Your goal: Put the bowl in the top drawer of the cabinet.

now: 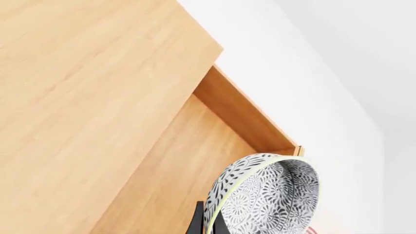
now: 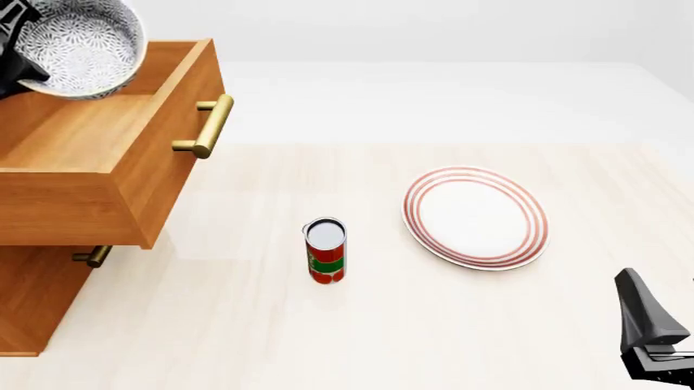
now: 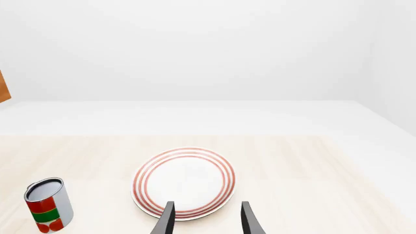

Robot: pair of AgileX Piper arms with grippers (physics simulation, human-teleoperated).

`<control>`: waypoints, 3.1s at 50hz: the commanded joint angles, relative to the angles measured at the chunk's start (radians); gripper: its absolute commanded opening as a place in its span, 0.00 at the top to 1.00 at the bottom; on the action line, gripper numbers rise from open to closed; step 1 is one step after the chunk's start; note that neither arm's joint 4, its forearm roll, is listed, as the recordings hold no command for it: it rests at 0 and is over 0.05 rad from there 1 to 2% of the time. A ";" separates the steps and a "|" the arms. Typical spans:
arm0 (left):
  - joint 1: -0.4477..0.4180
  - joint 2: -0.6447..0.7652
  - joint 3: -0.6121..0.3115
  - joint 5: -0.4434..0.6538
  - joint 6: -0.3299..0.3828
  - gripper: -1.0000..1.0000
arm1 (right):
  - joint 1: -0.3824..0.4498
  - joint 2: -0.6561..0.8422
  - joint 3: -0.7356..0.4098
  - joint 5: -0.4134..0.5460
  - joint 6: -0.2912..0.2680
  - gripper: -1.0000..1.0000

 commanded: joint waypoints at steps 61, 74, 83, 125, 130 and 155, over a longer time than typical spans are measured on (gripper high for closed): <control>0.036 0.096 -0.028 -0.008 0.074 1.00 | 0.000 0.000 0.000 0.000 0.000 0.00; 0.048 0.109 -0.040 -0.001 0.088 1.00 | 0.000 0.000 0.000 0.000 0.000 0.00; 0.046 0.118 -0.030 -0.012 0.091 1.00 | 0.000 0.000 0.000 0.000 0.000 0.00; 0.048 0.142 0.012 -0.046 0.106 1.00 | 0.000 0.000 0.000 0.000 0.000 0.00; 0.048 0.146 0.012 -0.048 0.111 1.00 | 0.000 0.000 0.000 0.000 0.000 0.00; 0.047 0.163 0.024 -0.065 0.118 1.00 | 0.000 0.000 0.000 0.000 0.000 0.00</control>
